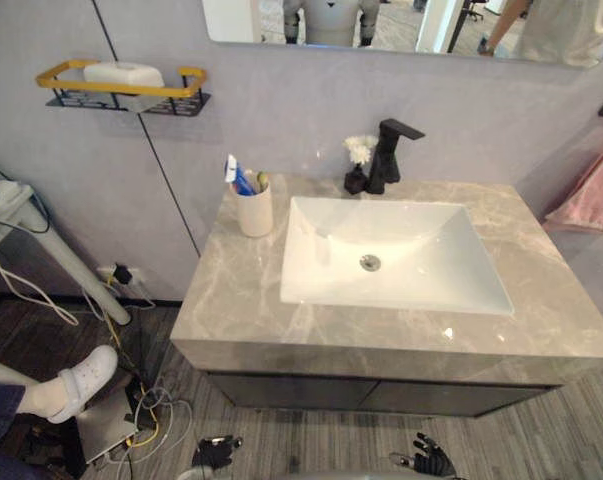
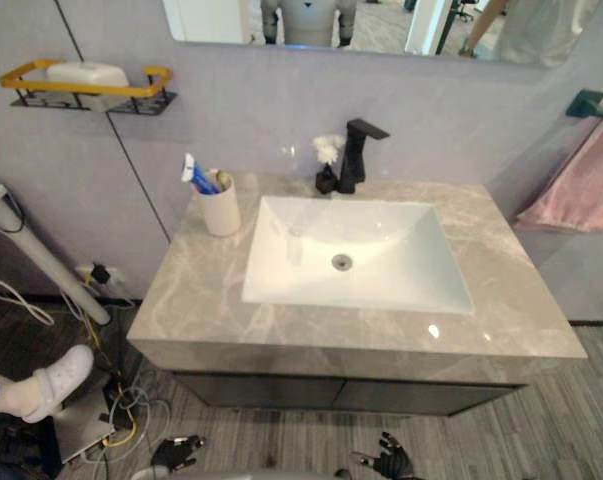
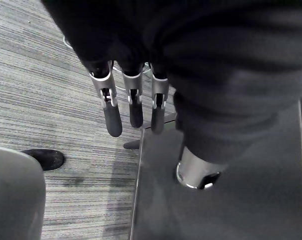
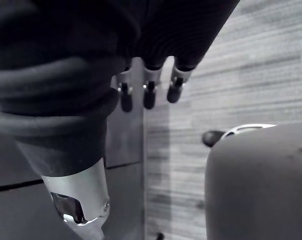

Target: Organize washtable

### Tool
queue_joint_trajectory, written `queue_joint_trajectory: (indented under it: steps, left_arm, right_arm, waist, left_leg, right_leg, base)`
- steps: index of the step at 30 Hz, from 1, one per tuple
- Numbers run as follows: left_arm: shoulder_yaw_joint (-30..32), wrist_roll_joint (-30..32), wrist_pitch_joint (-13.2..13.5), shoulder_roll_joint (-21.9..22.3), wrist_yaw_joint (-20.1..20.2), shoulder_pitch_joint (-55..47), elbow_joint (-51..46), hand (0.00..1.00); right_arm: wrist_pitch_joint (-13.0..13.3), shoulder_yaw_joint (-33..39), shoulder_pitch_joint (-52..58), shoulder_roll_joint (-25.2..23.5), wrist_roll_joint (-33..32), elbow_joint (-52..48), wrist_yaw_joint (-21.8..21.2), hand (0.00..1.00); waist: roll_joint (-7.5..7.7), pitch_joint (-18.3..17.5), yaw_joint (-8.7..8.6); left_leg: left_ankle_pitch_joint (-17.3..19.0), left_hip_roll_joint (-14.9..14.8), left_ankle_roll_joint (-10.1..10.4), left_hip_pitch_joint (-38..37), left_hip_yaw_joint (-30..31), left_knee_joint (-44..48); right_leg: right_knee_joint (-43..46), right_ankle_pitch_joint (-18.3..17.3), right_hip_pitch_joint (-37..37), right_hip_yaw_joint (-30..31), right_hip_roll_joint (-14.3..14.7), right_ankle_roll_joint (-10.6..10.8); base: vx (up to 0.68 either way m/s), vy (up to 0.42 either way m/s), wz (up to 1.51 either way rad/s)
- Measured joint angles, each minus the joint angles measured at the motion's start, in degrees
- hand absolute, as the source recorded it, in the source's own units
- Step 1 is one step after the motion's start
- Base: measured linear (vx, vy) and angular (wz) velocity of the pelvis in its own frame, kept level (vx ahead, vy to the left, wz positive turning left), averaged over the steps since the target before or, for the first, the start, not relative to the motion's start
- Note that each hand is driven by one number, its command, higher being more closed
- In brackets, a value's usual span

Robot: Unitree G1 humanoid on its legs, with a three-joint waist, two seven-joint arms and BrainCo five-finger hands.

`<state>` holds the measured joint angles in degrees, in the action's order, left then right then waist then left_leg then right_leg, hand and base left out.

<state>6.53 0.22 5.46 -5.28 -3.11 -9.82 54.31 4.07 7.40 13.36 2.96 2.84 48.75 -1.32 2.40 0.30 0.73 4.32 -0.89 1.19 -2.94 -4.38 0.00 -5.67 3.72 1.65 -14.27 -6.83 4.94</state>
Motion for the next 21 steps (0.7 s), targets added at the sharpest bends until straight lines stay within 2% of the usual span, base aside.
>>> queue_joint_trajectory:
  steps: [12, 14, 16, 17, 19, 21]
  left_arm:
    - [-0.3, 0.4, 0.0, -0.1, -0.7, 0.3, 0.0, 0.0]
    - [-1.3, 0.4, 0.0, 0.0, -0.7, 1.0, 0.0, 0.0]
    - [-2.4, 0.4, 0.0, -0.1, -0.7, 2.3, 0.0, 0.0]
    - [-2.5, 0.4, 0.0, -0.1, -0.8, 2.6, 0.0, 0.0]
    - [-2.6, 0.3, -0.1, -0.3, -0.8, 2.7, 0.0, 0.0]
    - [-2.6, 0.3, -0.1, -0.4, -0.9, 3.0, 0.0, 0.0]
  right_arm:
    - [0.0, -1.1, -3.0, 1.2, 0.0, 2.4, -0.1, 0.0]
    - [0.0, -1.2, -4.3, 1.6, 0.0, 3.1, -0.1, 0.0]
    - [0.0, -1.2, -5.4, 2.0, 0.0, 4.2, -0.1, 0.0]
    - [0.0, -1.2, -5.7, 2.0, 0.0, 4.2, -0.1, 0.0]
    - [0.0, -1.3, -6.3, 1.6, -0.6, 4.3, -0.2, 0.0]
    - [0.0, -1.2, -6.0, 0.8, -1.2, 4.5, -0.2, 0.0]
  waist:
    - [-0.3, 1.4, -0.04]
    - [-0.71, 2.7, -0.1]
    - [-0.58, 4.6, -0.02]
    - [-0.58, 4.9, 0.0]
    - [-0.38, 5.5, -0.33]
    - [0.45, 5.2, -0.56]
  left_leg:
    - [0.3, 0.6, -0.1, -0.3, 0.0, 0.1]
    - [0.8, 0.8, -0.4, 0.3, 0.8, 1.2]
    - [1.1, 1.6, -0.8, 1.5, 2.7, 2.7]
    - [1.0, 1.7, -0.9, 1.6, 3.0, 2.9]
    - [1.1, 2.3, -0.9, 2.6, 5.7, 3.5]
    - [1.4, 3.3, -0.9, 4.3, 9.2, 5.1]
  right_leg:
    - [0.6, -0.3, -0.1, 0.2, -0.2, 0.3]
    - [6.3, -3.1, -2.4, 0.0, -1.2, 0.5]
    - [16.8, -7.7, -6.4, 1.2, -3.4, 0.7]
    - [18.9, -8.2, -7.4, 2.7, -3.5, 0.5]
    - [23.9, -10.2, -9.1, 12.4, -3.1, 0.6]
    - [25.7, -12.8, -8.9, 16.9, -3.3, 1.4]
  base:
    - [0.0, -0.001, -0.01]
    - [-0.04, 0.024, 0.19]
    - [-0.03, 0.029, 0.4]
    - [-0.04, 0.044, 0.38]
    - [-0.04, 0.033, 0.59]
    - [0.01, -0.073, 0.93]
